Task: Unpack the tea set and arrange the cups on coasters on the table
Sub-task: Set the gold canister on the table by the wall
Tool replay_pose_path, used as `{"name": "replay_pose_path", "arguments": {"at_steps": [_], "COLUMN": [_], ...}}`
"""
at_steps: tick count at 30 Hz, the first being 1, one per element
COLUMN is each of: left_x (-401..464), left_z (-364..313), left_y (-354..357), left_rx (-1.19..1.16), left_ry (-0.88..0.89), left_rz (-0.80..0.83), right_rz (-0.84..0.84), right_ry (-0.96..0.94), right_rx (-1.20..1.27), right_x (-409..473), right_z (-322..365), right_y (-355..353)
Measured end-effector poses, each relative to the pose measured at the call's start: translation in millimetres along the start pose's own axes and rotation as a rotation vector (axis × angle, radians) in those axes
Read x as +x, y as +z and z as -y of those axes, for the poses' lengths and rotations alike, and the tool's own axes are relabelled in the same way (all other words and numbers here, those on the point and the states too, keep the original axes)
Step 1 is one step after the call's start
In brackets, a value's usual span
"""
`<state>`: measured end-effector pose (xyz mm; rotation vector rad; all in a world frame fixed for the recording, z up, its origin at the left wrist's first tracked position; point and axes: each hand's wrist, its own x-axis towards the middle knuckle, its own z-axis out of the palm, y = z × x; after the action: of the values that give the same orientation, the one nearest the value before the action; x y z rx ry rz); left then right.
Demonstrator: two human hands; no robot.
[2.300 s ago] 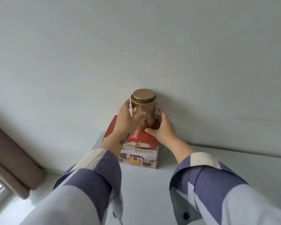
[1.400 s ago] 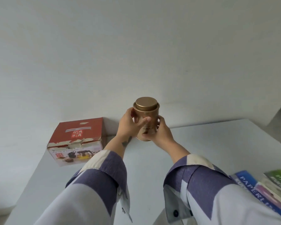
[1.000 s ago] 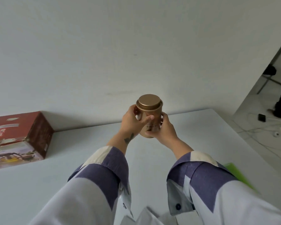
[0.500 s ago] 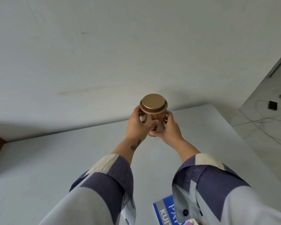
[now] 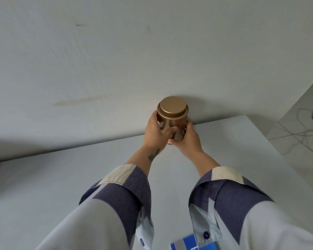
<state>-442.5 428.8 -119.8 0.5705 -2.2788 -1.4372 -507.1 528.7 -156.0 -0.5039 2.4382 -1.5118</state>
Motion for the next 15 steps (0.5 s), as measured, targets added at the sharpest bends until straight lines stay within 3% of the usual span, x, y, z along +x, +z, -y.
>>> {"name": "replay_pose_path", "arguments": {"at_steps": [4, 9, 15], "left_x": [-3.0, -29.8, -74.2], "left_z": [-11.2, -10.5, -15.5], "left_y": [-5.5, -44.8, -133.6], "left_rx": [0.095, 0.314, 0.49], "left_ry": [-0.016, -0.163, -0.143], "left_rz": [0.026, 0.057, 0.014], "right_rz": [0.014, 0.088, 0.218], "right_ry": [0.081, 0.227, 0.083], "right_rx": [-0.021, -0.429, -0.533], "right_x": [-10.1, -51.0, -93.6], "right_z": [12.7, 30.1, 98.0], "right_y": [-5.8, -15.7, 18.2]}}
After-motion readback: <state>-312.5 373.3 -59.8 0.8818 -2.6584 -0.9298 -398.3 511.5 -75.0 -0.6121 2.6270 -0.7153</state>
